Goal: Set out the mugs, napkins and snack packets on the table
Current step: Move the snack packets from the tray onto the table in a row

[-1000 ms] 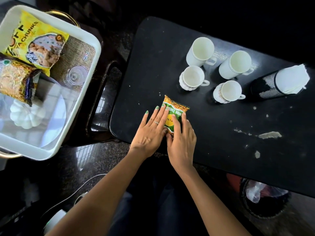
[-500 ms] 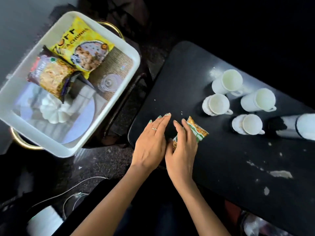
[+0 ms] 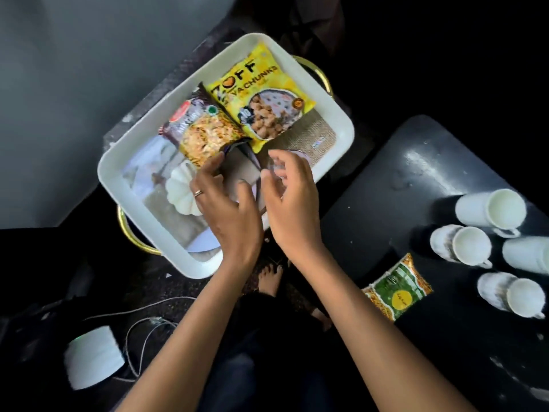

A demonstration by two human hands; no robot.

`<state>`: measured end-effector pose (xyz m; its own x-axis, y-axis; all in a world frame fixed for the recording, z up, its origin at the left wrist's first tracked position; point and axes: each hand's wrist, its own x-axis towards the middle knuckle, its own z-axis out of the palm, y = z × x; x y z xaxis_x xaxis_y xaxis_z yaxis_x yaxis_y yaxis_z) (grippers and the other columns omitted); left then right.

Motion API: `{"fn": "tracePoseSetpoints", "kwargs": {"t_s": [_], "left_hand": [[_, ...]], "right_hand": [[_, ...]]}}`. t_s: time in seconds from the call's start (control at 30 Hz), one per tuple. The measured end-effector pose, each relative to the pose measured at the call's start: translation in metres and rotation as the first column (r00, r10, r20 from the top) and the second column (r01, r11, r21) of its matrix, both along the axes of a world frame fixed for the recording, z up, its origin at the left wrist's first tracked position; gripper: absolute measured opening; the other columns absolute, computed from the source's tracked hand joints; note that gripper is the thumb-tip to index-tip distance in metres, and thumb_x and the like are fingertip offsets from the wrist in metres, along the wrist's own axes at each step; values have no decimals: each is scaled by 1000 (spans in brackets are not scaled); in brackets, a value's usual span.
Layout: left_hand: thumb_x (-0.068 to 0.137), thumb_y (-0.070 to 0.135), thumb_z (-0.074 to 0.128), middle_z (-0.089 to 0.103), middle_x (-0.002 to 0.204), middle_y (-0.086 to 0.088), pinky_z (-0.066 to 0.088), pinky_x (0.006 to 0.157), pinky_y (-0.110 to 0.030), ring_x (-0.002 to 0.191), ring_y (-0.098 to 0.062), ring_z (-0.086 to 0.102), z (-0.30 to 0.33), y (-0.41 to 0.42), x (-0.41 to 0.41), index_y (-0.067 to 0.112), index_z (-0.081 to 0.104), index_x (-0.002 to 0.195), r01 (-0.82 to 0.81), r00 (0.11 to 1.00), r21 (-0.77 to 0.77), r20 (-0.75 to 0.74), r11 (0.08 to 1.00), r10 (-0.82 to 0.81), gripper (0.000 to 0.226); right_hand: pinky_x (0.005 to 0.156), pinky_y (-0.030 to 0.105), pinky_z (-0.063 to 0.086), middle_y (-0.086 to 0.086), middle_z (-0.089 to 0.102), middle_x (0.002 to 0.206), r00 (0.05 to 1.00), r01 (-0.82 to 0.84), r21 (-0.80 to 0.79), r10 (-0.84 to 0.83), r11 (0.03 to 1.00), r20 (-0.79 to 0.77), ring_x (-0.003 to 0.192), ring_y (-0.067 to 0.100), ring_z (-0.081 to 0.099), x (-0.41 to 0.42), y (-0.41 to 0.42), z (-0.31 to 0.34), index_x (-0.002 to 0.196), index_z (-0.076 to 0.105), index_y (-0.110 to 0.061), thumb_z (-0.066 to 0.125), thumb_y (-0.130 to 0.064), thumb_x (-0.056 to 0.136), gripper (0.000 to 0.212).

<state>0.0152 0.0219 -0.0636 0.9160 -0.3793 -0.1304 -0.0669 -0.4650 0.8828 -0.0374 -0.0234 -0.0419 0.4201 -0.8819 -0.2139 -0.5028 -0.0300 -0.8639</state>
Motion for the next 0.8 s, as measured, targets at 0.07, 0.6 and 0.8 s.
{"fn": "tracePoseSetpoints", "kwargs": {"t_s": [0.07, 0.6, 0.8], "left_hand": [[88, 10, 50, 42, 125, 3, 41, 100, -44, 116, -16, 48, 0, -1, 17, 22, 44, 126, -167, 977, 44, -130, 985, 171, 41], [97, 18, 49, 59, 85, 6, 47, 49, -16, 56, -3, 57, -5, -2, 47, 23, 55, 110, -382, 707, -52, -660, 923, 256, 15], [95, 23, 53, 58, 89, 8, 50, 66, -23, 71, -12, 59, 1, -2, 27, 22, 53, 107, -437, 682, -61, -673, 897, 286, 11]], "right_hand": [[87, 31, 47, 8, 58, 117, 1000, 30, 180, -30, 983, 2, 105, 18, 57, 24, -9, -3, 122, 53, -9, 52, -23, 94, 31], [58, 23, 53, 0, 65, 66, 984, 77, 596, -157, 799, 83, 64, 14, 63, 62, -15, -33, 75, 62, -13, 63, -11, 85, 10], [66, 36, 57, 0, 61, 62, 986, 64, 557, -140, 828, 95, 62, 17, 58, 44, -13, -27, 63, 57, -19, 57, -6, 84, 25]]}}
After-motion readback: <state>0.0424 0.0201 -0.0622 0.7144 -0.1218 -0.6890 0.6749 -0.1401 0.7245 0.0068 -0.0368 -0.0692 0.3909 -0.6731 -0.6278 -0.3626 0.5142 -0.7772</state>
